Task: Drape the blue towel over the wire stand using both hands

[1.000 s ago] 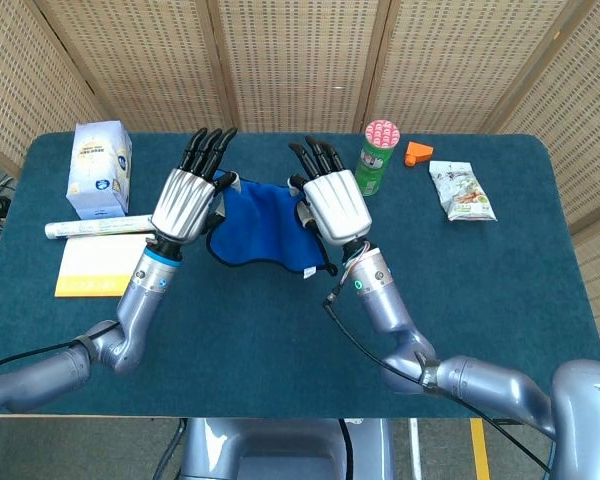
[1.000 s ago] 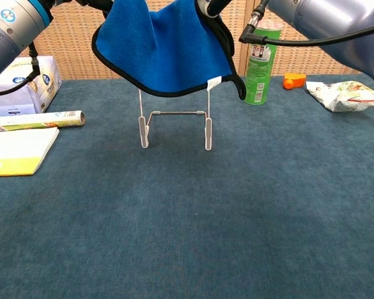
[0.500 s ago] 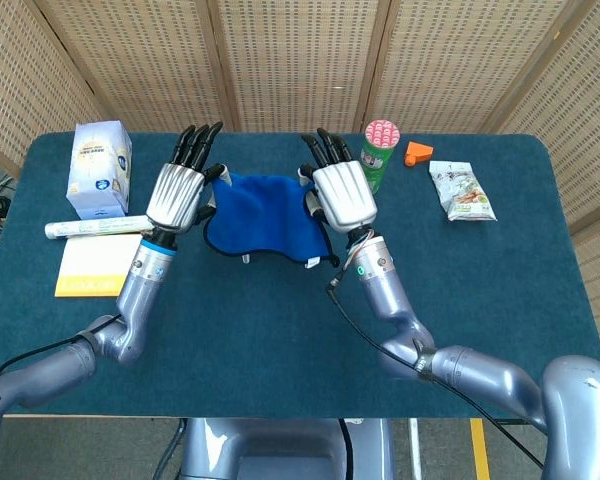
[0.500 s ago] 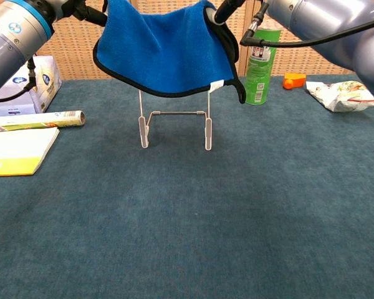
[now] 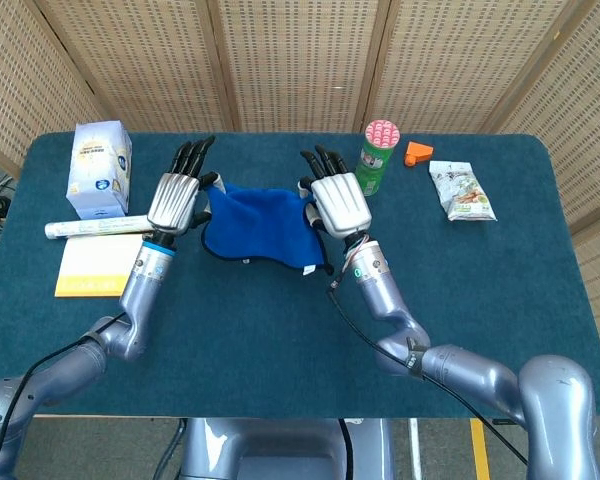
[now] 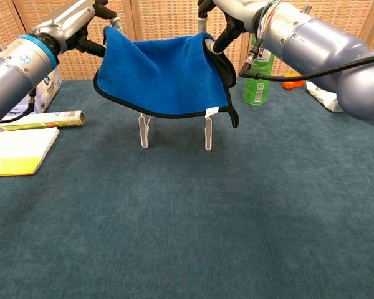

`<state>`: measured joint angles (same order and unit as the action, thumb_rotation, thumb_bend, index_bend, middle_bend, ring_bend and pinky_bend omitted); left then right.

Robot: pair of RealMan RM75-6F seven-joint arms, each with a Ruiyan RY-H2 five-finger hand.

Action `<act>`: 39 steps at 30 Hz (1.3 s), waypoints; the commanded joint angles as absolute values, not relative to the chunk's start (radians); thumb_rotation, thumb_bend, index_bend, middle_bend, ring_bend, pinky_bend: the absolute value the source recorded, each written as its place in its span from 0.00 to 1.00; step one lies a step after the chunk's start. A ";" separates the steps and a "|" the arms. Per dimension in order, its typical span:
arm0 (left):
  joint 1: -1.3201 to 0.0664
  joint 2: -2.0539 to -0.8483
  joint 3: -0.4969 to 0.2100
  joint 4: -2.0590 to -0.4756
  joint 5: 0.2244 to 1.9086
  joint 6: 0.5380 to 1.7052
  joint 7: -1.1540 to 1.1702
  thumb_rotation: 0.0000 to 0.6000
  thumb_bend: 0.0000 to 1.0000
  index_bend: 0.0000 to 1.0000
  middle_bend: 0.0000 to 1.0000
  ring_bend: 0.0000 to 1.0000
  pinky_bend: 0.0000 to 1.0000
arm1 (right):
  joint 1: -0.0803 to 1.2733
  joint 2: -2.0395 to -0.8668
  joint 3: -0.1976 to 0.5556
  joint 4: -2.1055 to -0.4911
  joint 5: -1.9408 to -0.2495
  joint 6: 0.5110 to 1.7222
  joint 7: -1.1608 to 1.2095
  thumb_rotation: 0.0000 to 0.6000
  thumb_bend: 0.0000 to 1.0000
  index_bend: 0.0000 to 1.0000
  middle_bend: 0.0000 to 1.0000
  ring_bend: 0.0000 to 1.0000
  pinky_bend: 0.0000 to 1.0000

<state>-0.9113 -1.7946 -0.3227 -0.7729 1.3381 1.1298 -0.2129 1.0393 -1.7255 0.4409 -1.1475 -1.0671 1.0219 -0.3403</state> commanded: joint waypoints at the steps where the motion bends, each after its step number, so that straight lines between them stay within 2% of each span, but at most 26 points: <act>1: -0.911 -1.823 -0.303 -0.727 1.346 1.115 -0.256 1.00 0.60 0.66 0.00 0.00 0.00 | 1.039 -1.747 0.422 -1.108 -1.076 1.008 -0.310 1.00 0.58 0.69 0.12 0.00 0.11; 24: -0.925 -1.905 -0.265 -0.540 1.359 1.066 -0.380 1.00 0.60 0.66 0.00 0.00 0.00 | 1.027 -1.793 0.393 -0.991 -1.107 0.991 -0.199 1.00 0.62 0.69 0.12 0.00 0.11; 39: -0.934 -1.936 -0.253 -0.493 1.360 1.044 -0.398 1.00 0.60 0.66 0.00 0.00 0.00 | 1.005 -1.785 0.395 -0.987 -1.102 0.982 -0.159 1.00 0.62 0.69 0.12 0.00 0.11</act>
